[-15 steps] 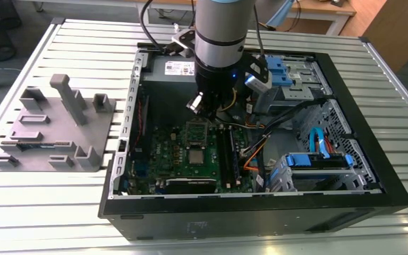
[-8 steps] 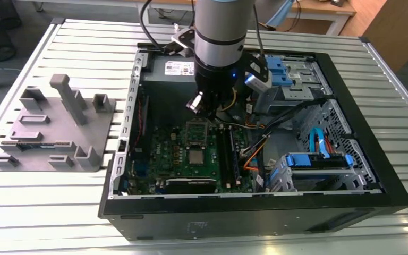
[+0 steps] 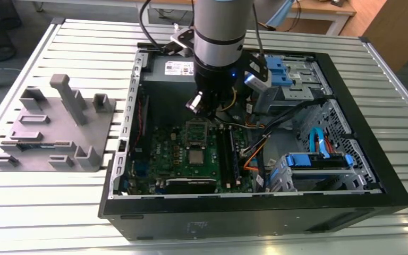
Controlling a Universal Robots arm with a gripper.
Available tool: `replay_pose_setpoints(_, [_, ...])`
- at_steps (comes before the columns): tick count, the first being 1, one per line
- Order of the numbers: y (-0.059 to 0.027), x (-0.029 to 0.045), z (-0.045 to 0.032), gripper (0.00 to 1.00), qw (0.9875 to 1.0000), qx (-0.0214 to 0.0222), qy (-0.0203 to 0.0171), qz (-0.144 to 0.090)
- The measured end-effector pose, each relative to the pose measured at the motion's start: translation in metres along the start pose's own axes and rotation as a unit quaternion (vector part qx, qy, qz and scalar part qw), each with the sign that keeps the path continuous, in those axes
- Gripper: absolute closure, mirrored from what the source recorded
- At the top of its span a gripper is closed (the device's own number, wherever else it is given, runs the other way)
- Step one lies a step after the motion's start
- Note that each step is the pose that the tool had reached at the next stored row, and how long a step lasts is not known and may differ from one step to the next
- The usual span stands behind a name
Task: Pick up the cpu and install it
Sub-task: 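Close the cpu cover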
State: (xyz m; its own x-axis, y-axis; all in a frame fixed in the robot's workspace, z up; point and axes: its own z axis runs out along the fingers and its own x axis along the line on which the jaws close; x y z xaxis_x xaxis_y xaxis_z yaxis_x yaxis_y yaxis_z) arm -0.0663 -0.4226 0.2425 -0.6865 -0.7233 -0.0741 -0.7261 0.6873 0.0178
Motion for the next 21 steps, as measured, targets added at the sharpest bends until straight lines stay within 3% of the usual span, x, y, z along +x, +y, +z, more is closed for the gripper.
replay_pose_setpoints(21, [0.0,0.0068,-0.0041,0.89,0.9999,0.002,-0.0075,-0.014])
